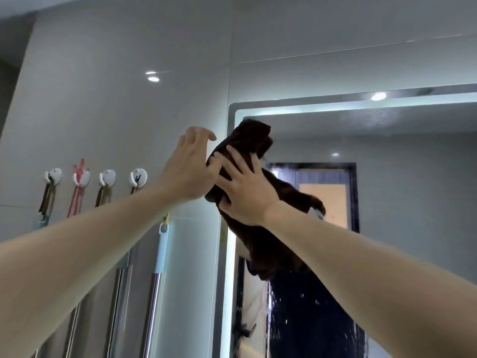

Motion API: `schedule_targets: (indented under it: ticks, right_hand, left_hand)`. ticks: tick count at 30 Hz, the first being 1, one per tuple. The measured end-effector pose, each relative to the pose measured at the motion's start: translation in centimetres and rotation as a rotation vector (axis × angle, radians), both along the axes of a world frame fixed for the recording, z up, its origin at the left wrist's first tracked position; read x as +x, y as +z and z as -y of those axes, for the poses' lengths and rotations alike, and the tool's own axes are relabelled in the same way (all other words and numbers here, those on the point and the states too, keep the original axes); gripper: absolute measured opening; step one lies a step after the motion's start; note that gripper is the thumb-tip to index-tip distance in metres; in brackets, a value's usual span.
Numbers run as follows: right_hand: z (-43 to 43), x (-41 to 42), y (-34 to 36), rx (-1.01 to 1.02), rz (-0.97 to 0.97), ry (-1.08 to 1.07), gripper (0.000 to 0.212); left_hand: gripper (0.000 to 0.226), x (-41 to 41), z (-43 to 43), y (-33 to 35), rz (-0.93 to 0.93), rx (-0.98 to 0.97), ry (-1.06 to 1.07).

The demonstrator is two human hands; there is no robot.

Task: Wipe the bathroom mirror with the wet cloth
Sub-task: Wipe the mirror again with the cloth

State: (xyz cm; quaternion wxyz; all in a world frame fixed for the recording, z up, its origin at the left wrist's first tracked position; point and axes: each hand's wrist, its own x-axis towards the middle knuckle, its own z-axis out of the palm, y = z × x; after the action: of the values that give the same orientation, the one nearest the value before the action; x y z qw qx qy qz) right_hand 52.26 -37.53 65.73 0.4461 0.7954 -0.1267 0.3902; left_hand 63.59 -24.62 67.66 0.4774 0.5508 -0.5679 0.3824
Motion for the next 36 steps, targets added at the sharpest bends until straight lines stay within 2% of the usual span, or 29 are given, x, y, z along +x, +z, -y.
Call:
schedule_targets:
  ticks: [4, 9, 14, 17, 20, 22, 24, 28, 31, 36]
  right_hand:
    - [0.6, -0.7, -6.8, -0.025, -0.109, 0.018, 0.056]
    - [1.2, -3.5, -4.0, -0.107, -0.161, -0.048, 0.062]
    - [1.9, -9.2, 0.4, -0.026, 0.156, -0.103, 0.064]
    - [2.6, -12.8, 1.4, 0.058, 0.339, -0.148, 0.061]
    - [2.4, -12.6, -0.6, 0.126, 0.531, -0.137, 0.06]
    - [1.8, -10.8, -2.9, 0.187, 0.648, -0.119, 0.062]
    - [1.3, -8.9, -5.5, 0.225, 0.684, -0.1, 0.064]
    - [0.8, -6.3, -9.9, 0.226, 0.588, -0.139, 0.066]
    - [0.3, -5.1, -12.6, 0.202, 0.506, -0.148, 0.066]
    - [-0.5, -3.1, -19.0, 0.1, 0.113, -0.139, 0.067]
  left_hand:
    - [0.042, -0.7, -0.7, -0.5, 0.071, 0.084, 0.045]
    - [0.051, -1.3, -1.0, -0.6, 0.148, 0.203, 0.112]
    - [0.073, -2.0, -0.6, -0.3, 0.22, 0.309, 0.131]
    - [0.095, -2.3, 0.7, -0.4, 0.295, 0.445, 0.158]
    - [0.121, -2.6, 2.3, -1.2, 0.378, 0.611, 0.258]
    - [0.127, -2.7, 3.2, -1.8, 0.394, 0.613, 0.299]
    - [0.128, -2.4, 3.5, -1.9, 0.394, 0.582, 0.292]
    - [0.128, -2.4, 3.1, -1.8, 0.387, 0.554, 0.263]
    - [0.109, -3.2, 2.9, -2.2, 0.299, 0.567, 0.185]
    - [0.085, -6.5, 2.3, -3.2, 0.26, 0.473, 0.128]
